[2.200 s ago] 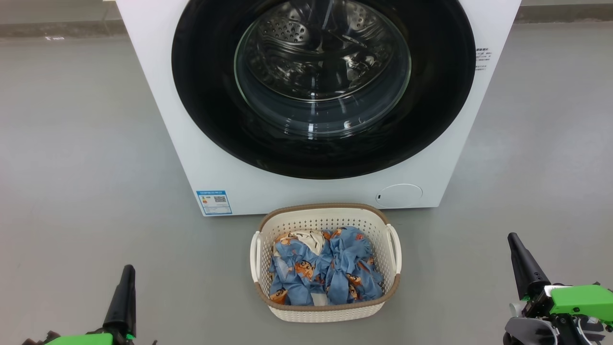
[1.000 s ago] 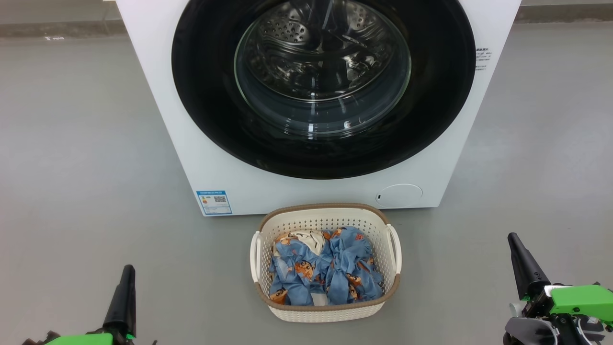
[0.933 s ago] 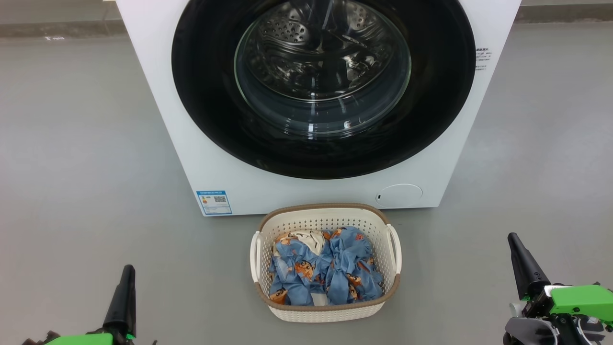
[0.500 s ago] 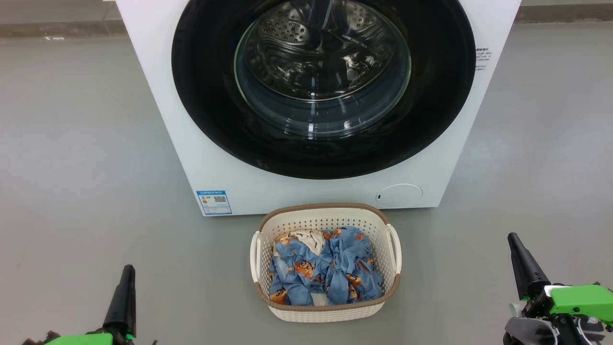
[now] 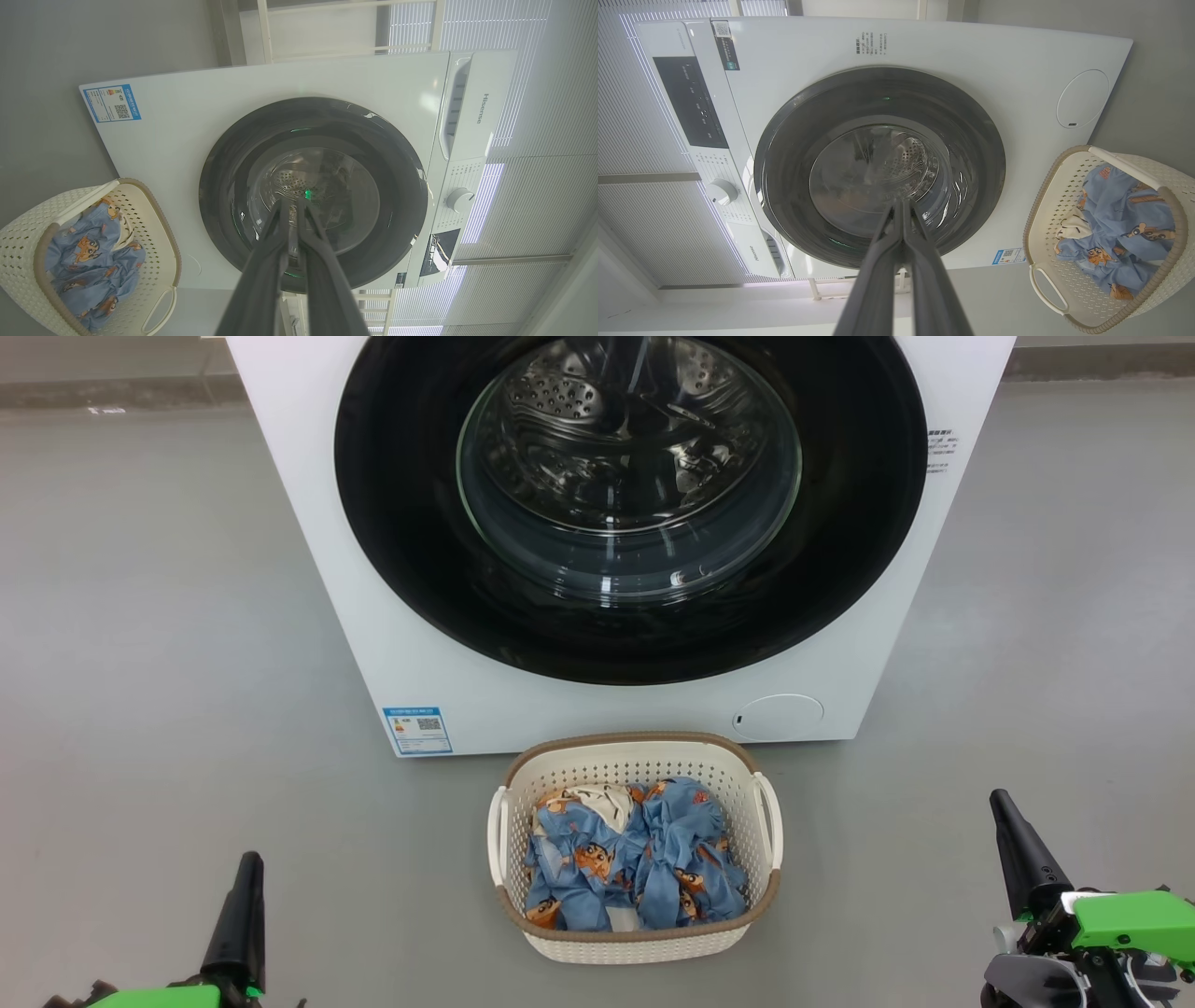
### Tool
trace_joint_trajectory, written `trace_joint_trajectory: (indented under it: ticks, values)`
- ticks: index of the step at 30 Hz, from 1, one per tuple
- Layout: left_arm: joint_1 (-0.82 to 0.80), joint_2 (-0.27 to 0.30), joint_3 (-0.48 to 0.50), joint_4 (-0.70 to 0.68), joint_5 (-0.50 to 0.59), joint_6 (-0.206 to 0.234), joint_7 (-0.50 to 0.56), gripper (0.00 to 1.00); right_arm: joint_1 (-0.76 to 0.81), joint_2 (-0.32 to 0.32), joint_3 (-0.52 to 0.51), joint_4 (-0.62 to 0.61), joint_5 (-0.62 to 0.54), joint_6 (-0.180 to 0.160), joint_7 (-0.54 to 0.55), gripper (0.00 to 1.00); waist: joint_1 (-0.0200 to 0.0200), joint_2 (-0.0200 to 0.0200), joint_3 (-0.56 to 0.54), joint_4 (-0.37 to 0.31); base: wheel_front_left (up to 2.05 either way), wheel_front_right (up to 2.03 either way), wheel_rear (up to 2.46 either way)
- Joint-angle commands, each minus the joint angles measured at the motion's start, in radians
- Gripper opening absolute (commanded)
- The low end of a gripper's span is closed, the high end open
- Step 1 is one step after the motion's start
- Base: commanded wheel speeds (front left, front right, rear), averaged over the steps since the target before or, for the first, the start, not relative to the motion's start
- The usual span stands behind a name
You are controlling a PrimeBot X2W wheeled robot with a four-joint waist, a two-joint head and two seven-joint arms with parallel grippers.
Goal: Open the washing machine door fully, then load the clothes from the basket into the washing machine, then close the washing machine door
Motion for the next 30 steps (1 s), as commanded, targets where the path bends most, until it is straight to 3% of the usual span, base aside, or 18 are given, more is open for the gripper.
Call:
trace_joint_trajectory:
  ticks: [1, 30]
  values:
    - [-0.043, 0.009, 0.028, -0.016, 0.008, 0.0, -0.001, 0.0, -0.052, -0.011, 0.019, -0.024, -0.01, 0.005, 0.004, 0.0, 0.0, 0.0, 0.0, 0.0, 0.0, 0.0, 0.0]
    - [-0.043, 0.009, 0.028, -0.016, 0.008, 0.0, -0.001, 0.0, -0.052, -0.011, 0.019, -0.024, -0.009, 0.005, 0.004, 0.0, 0.0, 0.0, 0.0, 0.0, 0.0, 0.0, 0.0]
